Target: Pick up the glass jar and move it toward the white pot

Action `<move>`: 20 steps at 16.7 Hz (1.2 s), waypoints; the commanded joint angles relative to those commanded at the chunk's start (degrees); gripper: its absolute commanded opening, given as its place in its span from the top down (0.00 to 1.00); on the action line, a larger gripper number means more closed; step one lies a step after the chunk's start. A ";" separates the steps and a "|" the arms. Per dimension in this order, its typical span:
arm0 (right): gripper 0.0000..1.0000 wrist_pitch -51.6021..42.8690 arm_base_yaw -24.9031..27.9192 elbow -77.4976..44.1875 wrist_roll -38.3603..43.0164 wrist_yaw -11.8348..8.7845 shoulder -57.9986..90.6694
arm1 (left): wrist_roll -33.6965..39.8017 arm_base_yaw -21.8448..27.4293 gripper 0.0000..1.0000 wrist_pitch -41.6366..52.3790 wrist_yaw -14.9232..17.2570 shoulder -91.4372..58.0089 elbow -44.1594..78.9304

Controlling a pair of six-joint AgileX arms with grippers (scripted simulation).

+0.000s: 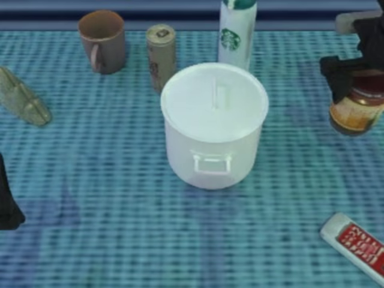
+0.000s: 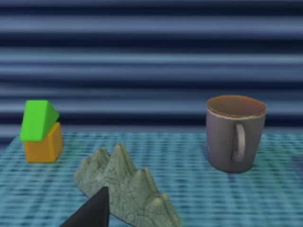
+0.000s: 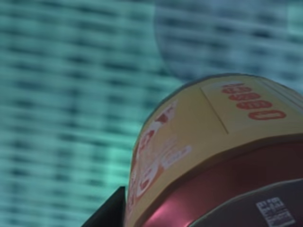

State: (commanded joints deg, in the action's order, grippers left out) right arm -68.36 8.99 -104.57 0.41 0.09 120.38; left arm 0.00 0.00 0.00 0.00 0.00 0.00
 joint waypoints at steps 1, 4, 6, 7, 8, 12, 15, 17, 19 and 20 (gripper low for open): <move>1.00 1.03 1.42 0.73 3.61 0.33 0.16 | 0.00 0.00 0.00 0.00 0.00 0.00 0.00; 1.00 3.65 5.32 2.96 12.62 1.21 0.77 | 0.00 0.00 0.00 0.00 0.00 0.00 0.00; 1.00 4.78 7.03 4.10 15.78 1.58 1.02 | 0.00 0.00 0.00 0.00 0.00 0.00 0.00; 1.00 5.04 7.43 4.38 16.44 1.66 1.07 | 0.00 0.00 0.00 0.00 0.00 0.00 0.00; 1.00 5.09 7.49 4.42 16.54 1.68 1.08 | 0.00 0.00 0.00 0.00 0.00 0.00 0.00; 1.00 5.16 7.23 4.42 16.54 1.54 0.86 | 0.00 0.00 0.00 0.00 0.00 0.00 0.00; 1.00 9.27 7.26 7.04 16.63 1.65 2.00 | 0.00 0.00 0.00 0.00 0.00 0.00 0.00; 1.00 12.96 7.40 9.46 16.62 1.70 3.25 | 0.00 0.00 0.00 0.00 0.00 0.00 0.00; 1.00 14.78 7.50 11.00 16.60 1.71 4.15 | 0.00 0.00 0.00 0.00 0.00 0.00 0.00; 1.00 14.85 7.51 11.07 16.60 1.71 4.19 | 0.00 0.00 0.00 0.00 0.00 0.00 0.00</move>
State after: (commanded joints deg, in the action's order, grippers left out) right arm -53.51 16.50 -93.49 17.01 1.80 124.58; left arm 0.00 0.00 0.00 0.00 0.00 0.00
